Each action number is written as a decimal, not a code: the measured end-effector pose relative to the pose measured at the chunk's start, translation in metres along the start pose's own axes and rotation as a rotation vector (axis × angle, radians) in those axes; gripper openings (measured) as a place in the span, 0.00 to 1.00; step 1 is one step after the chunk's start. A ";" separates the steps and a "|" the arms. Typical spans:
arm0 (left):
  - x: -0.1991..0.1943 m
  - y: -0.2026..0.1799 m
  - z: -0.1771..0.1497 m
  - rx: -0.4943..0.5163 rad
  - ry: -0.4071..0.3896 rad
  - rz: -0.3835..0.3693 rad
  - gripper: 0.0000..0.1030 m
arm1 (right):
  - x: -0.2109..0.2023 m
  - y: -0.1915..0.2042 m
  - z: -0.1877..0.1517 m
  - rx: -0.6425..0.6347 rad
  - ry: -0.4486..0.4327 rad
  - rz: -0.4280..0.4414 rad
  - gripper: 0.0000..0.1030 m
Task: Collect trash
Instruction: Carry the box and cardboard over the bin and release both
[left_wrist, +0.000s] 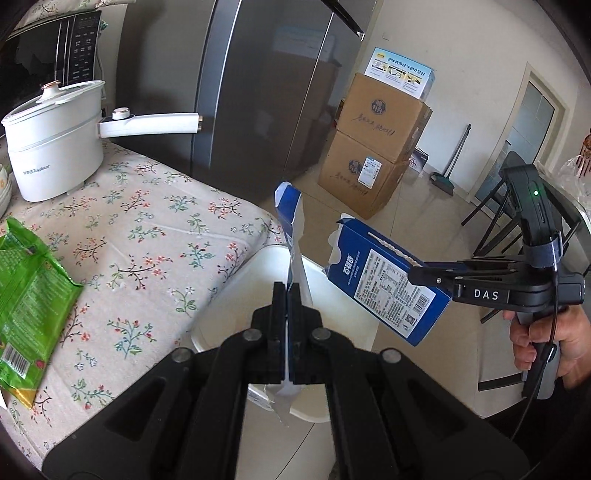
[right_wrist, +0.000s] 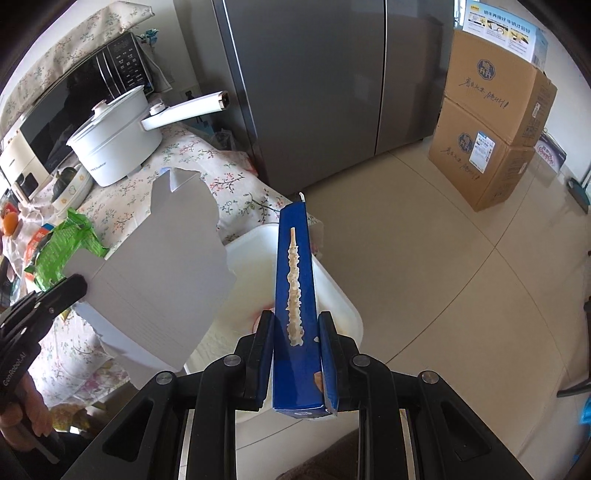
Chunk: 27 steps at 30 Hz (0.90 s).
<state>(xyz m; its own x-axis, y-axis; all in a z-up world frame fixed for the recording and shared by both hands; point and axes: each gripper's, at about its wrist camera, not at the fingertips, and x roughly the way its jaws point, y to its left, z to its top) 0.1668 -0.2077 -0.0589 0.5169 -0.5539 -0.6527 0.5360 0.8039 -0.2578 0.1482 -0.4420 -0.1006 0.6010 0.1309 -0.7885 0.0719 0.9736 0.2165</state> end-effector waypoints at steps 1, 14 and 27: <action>0.004 -0.001 -0.001 0.007 0.000 -0.005 0.01 | 0.000 -0.001 0.000 0.001 0.003 -0.001 0.24; 0.005 0.024 -0.004 0.015 0.035 0.174 0.60 | 0.010 0.013 0.002 -0.029 0.035 0.000 0.24; -0.045 0.073 -0.015 -0.040 0.033 0.316 0.79 | 0.028 0.044 0.017 -0.052 0.054 0.029 0.51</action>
<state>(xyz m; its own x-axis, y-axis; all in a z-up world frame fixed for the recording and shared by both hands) 0.1726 -0.1209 -0.0594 0.6312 -0.2682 -0.7277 0.3252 0.9434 -0.0656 0.1813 -0.3985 -0.1034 0.5586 0.1673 -0.8124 0.0127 0.9776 0.2100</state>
